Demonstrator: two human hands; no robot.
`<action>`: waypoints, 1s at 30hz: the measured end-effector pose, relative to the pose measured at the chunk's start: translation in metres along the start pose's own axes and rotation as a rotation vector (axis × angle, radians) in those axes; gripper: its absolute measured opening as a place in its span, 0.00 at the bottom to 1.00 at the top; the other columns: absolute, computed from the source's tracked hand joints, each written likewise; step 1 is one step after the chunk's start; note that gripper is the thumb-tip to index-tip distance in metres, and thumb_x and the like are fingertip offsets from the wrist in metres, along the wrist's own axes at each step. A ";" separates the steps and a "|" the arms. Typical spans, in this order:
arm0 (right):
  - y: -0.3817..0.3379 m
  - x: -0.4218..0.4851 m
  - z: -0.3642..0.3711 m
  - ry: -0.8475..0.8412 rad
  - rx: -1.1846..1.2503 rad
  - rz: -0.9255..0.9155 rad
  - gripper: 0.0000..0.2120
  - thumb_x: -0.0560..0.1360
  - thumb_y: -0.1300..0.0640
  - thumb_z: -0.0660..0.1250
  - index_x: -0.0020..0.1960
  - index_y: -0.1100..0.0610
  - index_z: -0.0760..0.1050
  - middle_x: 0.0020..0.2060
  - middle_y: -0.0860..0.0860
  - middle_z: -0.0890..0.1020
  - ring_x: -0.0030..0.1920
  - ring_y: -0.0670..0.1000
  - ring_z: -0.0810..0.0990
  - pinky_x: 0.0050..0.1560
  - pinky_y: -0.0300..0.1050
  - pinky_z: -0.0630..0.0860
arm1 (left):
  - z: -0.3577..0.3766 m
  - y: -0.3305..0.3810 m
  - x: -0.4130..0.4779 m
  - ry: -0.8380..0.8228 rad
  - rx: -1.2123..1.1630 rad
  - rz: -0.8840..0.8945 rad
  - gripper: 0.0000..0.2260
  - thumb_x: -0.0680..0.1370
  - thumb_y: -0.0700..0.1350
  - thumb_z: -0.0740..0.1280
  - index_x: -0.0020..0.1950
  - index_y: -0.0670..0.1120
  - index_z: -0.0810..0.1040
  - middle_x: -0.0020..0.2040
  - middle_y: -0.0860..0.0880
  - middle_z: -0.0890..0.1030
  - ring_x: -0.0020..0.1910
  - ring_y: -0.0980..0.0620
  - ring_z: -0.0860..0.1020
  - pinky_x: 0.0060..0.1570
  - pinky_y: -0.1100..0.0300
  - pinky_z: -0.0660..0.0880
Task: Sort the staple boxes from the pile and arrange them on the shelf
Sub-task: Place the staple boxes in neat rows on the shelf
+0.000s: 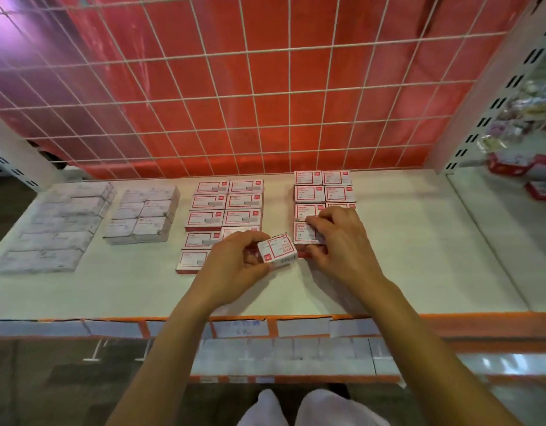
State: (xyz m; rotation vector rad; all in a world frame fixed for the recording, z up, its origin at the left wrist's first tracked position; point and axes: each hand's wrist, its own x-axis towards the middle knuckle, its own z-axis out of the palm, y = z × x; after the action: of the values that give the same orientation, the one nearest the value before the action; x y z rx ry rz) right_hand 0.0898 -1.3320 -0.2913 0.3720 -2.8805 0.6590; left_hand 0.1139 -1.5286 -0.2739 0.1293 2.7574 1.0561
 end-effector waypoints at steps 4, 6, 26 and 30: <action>-0.001 -0.004 0.003 0.020 -0.005 0.023 0.20 0.71 0.56 0.72 0.62 0.60 0.77 0.56 0.56 0.76 0.58 0.57 0.71 0.60 0.51 0.72 | -0.002 0.002 0.001 0.002 -0.050 0.000 0.19 0.74 0.47 0.72 0.63 0.52 0.74 0.61 0.54 0.79 0.47 0.63 0.76 0.39 0.76 0.72; -0.002 -0.006 0.004 0.056 0.002 0.044 0.20 0.70 0.56 0.73 0.61 0.60 0.77 0.58 0.57 0.76 0.60 0.58 0.71 0.61 0.54 0.72 | -0.004 0.003 0.001 0.007 -0.115 -0.012 0.18 0.74 0.46 0.72 0.62 0.53 0.74 0.58 0.57 0.79 0.43 0.65 0.78 0.39 0.75 0.75; -0.036 -0.024 -0.011 0.197 0.642 0.183 0.18 0.73 0.54 0.70 0.62 0.49 0.74 0.51 0.38 0.76 0.48 0.36 0.76 0.48 0.23 0.72 | 0.016 0.036 0.000 0.106 -0.553 -0.020 0.17 0.71 0.39 0.74 0.49 0.52 0.68 0.47 0.49 0.83 0.39 0.55 0.83 0.39 0.62 0.78; -0.027 -0.028 -0.012 0.123 0.548 0.159 0.30 0.70 0.52 0.74 0.68 0.51 0.68 0.56 0.40 0.72 0.54 0.36 0.69 0.51 0.20 0.64 | 0.022 0.037 -0.003 0.004 -0.510 0.040 0.16 0.72 0.31 0.69 0.47 0.50 0.70 0.44 0.48 0.83 0.36 0.56 0.83 0.36 0.66 0.76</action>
State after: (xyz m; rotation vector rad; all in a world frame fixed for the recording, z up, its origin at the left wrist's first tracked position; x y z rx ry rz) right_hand 0.1250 -1.3442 -0.2760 0.1565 -2.5887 1.4470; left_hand 0.1220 -1.4868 -0.2645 0.1082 2.4011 1.7240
